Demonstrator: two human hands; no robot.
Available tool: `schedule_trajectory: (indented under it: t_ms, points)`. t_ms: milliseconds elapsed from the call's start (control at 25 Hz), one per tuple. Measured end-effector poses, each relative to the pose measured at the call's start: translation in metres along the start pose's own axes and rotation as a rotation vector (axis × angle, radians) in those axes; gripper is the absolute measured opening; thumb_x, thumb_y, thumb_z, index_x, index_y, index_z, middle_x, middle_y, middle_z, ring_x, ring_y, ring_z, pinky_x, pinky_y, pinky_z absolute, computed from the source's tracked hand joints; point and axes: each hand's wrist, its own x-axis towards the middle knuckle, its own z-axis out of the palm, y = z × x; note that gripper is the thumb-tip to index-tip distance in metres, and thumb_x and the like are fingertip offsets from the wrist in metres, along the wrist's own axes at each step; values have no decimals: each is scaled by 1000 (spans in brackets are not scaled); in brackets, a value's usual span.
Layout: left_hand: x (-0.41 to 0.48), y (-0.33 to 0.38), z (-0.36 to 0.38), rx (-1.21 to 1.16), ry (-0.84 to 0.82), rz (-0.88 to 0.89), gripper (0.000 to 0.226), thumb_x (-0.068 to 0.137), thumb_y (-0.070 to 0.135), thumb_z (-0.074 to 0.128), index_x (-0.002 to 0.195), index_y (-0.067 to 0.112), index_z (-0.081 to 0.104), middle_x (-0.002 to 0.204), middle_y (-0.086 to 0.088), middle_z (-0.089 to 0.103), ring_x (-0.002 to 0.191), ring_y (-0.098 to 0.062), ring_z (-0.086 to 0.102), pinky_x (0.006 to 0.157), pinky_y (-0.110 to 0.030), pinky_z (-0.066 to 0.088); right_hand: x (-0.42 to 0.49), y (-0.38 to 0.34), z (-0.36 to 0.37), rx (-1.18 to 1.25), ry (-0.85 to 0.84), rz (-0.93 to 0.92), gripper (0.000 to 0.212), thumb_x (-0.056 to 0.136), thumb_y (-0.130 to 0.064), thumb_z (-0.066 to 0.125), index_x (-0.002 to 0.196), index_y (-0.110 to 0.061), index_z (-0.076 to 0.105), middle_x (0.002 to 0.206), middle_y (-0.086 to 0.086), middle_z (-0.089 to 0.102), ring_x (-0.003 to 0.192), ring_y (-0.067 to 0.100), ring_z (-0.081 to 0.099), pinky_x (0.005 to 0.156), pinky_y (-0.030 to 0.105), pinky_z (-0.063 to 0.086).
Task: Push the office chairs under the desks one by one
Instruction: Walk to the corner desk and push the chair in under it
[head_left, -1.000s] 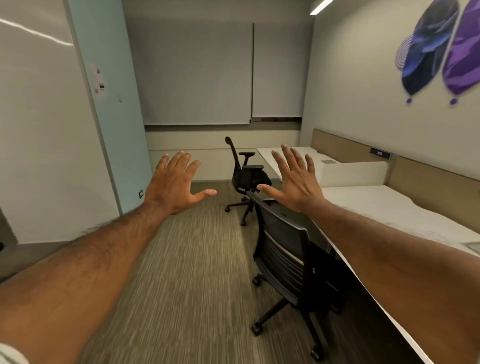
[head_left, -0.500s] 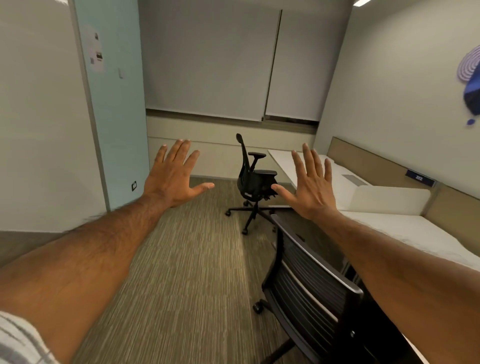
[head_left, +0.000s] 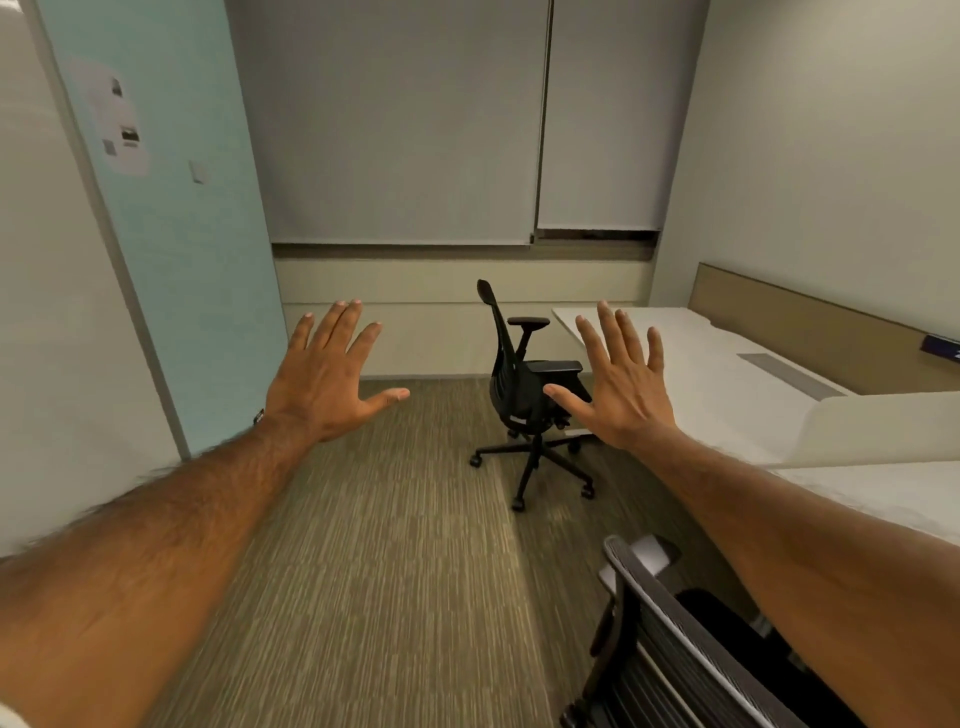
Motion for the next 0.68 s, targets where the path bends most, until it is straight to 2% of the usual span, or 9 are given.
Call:
schedule_trajectory:
  t_ms: [80,320,600,680]
  points:
    - [42,-7,17,0,13,5,117,76,93,1,159,14,24,168,-15,13,156,-30,8,122,-47,-7,39,18,25,-2,-8,-7,100,86,-87,19,163,-25,4,170,5,-13,155,25,-15,122,53,-16]
    - [160,-33,82,-17,51,42,112,80,90,4,157,14,28,168,-16,17,156,-31,11,125,-53,5,152,61,95,-44,-11,6,99,87,-88,20,163,-26,5,170,5,-12,156,25,-13,122,55,-13]
    - [290,-114,235,-63,33,122,103,85,87,16,157,15,31,167,-15,19,156,-29,12,125,-56,10,281,58,224,-104,-77,38,99,87,-89,17,163,-28,1,170,6,-14,156,27,-15,122,56,-12]
    - [334,-151,274,-81,21,128,103,85,87,18,157,14,32,167,-15,20,155,-30,14,126,-51,3,321,51,255,-122,-98,49,99,85,-89,15,163,-29,0,170,6,-15,155,27,-16,122,55,-14]
